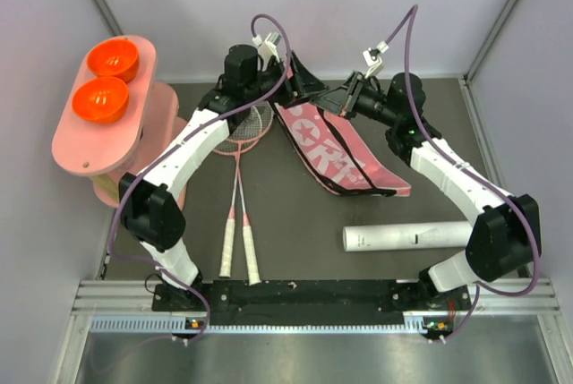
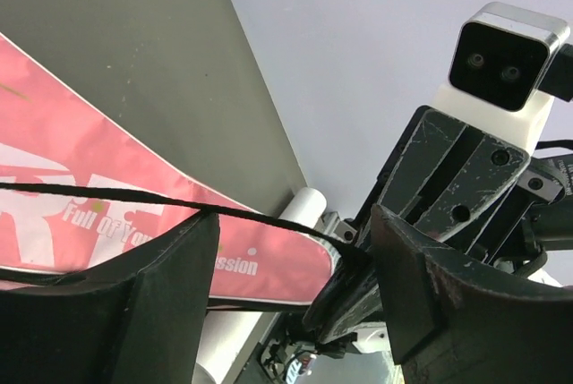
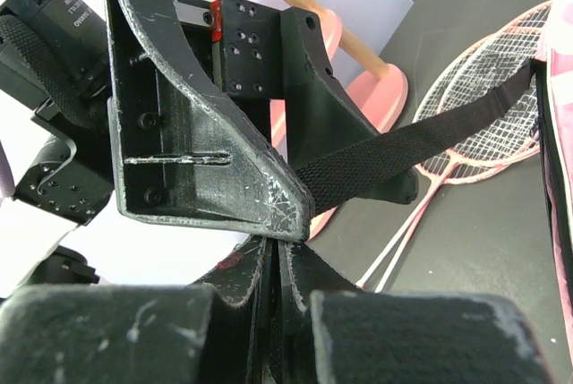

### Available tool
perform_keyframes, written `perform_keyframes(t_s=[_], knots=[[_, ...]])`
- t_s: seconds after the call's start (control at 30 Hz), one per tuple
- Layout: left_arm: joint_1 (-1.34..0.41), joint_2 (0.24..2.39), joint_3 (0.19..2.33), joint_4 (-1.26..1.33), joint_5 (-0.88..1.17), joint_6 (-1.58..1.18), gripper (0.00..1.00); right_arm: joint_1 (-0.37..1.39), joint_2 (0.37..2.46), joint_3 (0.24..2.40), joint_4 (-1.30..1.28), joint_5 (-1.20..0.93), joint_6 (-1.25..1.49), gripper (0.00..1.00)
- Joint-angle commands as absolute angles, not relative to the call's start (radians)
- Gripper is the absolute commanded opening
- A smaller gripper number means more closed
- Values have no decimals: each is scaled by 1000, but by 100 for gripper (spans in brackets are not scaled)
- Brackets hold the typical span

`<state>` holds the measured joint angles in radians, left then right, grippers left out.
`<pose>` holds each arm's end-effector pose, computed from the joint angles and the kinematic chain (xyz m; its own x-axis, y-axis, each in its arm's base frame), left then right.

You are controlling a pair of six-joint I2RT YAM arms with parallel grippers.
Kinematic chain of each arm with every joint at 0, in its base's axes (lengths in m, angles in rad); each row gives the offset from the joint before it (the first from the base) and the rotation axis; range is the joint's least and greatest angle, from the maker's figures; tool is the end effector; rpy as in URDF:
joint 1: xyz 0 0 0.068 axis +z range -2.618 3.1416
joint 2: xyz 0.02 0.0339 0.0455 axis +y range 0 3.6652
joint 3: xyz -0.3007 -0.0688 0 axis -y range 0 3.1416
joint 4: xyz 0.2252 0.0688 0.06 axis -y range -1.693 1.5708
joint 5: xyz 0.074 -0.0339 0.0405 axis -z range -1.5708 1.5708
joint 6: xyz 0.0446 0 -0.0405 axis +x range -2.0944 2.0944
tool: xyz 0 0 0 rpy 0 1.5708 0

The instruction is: Pack up the badminton gear

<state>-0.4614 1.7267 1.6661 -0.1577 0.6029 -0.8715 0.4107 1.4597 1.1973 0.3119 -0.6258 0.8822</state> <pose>0.3498 -0.2022 0.4328 -0.7848 -0.3138 -0.5344 0.4067 0.3899 -0.8262 0.2919 0.1556 0.4173 -0.6352 0.4060 -0.6571 -0.5815 0.3085 0.7528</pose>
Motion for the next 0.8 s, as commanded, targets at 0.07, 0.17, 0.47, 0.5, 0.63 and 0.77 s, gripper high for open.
perform_keyframes(t_s=[0.07, 0.17, 0.47, 0.5, 0.63, 0.77], knots=[[-477, 1755, 1663, -8, 655, -986, 73, 460, 1427, 1183, 339, -586, 818, 0], [-477, 1755, 1664, 28, 647, -997, 56, 471, 1410, 1169, 310, -577, 789, 0], [-472, 1710, 1773, -77, 581, -806, 0, 474, 1350, 1252, -112, -447, 603, 55], [-469, 1706, 1792, -93, 583, -786, 0, 463, 1327, 1261, -145, -422, 574, 60], [-454, 1701, 1873, -167, 604, -668, 0, 393, 1263, 1238, -209, -364, 586, 74], [-445, 1733, 2003, -317, 598, -554, 0, 315, 1255, 1207, -232, -367, 617, 82]])
